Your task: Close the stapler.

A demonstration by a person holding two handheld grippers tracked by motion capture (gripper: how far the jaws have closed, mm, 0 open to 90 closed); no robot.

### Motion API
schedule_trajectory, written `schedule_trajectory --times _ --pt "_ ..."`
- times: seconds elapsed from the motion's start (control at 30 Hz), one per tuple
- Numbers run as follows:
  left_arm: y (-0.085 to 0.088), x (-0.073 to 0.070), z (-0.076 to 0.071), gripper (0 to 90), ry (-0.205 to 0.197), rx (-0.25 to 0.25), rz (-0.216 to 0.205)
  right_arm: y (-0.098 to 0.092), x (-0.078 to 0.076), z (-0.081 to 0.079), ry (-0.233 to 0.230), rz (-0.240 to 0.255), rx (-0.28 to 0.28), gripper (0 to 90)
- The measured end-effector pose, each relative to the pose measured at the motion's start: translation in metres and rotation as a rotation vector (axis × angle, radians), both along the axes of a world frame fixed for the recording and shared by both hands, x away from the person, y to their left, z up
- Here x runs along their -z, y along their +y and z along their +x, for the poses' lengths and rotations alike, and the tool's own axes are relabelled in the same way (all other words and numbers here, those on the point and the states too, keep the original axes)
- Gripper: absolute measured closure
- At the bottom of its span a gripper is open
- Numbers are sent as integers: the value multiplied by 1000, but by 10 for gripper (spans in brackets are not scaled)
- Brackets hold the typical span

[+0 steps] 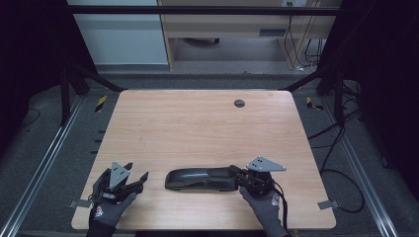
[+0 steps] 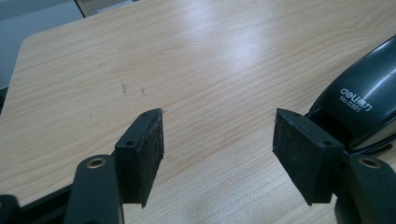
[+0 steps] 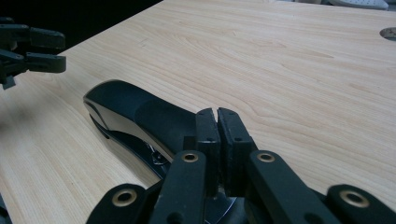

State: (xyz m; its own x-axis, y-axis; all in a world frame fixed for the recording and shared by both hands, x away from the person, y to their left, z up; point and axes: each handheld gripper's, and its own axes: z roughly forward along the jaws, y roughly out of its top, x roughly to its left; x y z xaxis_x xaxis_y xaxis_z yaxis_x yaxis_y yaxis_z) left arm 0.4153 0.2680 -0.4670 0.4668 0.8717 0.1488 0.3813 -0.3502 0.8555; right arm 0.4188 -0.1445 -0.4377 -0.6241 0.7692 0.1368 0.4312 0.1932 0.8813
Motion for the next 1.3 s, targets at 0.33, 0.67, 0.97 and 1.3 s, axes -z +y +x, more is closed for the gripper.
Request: schedule_trajectory --times 0.33,0.67,0.97,1.3 --pt "0 0 0 335 2 6 -2 -18 -9 2 -29 -1 57 794" --pt "1 1 1 369 19 18 -6 -52 -5 12 -13 -36 193 589" --pt "7 3 4 390 40 -4 -8 -84 13 23 39 -80 277 457" --pt "17 11 13 333 78 -35 -3 -106 32 30 84 -133 313 392"
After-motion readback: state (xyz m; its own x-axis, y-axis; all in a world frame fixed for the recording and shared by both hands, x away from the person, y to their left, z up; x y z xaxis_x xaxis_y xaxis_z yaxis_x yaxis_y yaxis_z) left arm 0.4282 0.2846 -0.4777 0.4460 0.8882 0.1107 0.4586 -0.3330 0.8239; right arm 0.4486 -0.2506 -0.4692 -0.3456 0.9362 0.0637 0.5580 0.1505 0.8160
